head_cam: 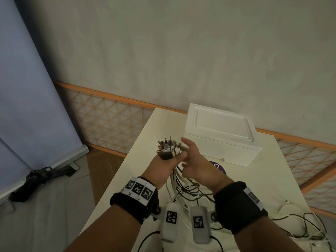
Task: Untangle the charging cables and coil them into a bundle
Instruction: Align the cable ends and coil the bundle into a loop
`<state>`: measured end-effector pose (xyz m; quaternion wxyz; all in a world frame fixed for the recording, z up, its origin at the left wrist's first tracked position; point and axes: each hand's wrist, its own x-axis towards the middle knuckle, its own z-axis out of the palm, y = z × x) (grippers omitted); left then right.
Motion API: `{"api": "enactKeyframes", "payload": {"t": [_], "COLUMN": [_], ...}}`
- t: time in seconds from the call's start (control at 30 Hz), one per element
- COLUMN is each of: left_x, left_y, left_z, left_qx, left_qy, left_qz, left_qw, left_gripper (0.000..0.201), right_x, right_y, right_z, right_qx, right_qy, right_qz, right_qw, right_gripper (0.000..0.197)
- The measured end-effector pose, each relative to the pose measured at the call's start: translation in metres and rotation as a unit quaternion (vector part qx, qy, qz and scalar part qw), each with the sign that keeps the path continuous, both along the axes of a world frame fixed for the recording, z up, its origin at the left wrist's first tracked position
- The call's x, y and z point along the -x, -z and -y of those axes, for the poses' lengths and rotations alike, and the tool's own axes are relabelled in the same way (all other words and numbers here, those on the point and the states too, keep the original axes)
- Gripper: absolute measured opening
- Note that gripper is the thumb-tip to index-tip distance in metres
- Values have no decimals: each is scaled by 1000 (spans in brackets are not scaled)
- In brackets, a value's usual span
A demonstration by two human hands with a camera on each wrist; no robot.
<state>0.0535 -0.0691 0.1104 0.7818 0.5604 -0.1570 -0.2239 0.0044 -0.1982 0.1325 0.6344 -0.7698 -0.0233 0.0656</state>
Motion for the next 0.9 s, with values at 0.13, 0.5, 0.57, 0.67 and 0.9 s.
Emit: {"api": "enactKeyframes", "payload": {"t": [0.13, 0.5, 0.57, 0.67, 0.9], "left_x": [2, -10, -16, -30, -14], "left_y": [6, 9, 6, -1, -11], "left_z": [5, -9, -15, -26, -10], "left_qx": [0, 55, 116, 181, -10], "left_qy": [-24, 52, 52, 45, -38], "left_qz": [-50, 26, -17, -74, 17], "left_qw": [998, 997, 992, 980, 999], "left_gripper": [36, 61, 85, 104, 36], "right_x": [-6, -6, -1, 5, -4], "right_y": [25, 20, 16, 14, 12], "right_z": [-15, -24, -21, -24, -30], "right_qx": [77, 253, 282, 359, 371], "right_qy": [43, 75, 80, 63, 126], "right_qz": [29, 116, 90, 23, 23], "right_qw": [996, 958, 952, 931, 920], "right_gripper": [80, 17, 12, 22, 11]}}
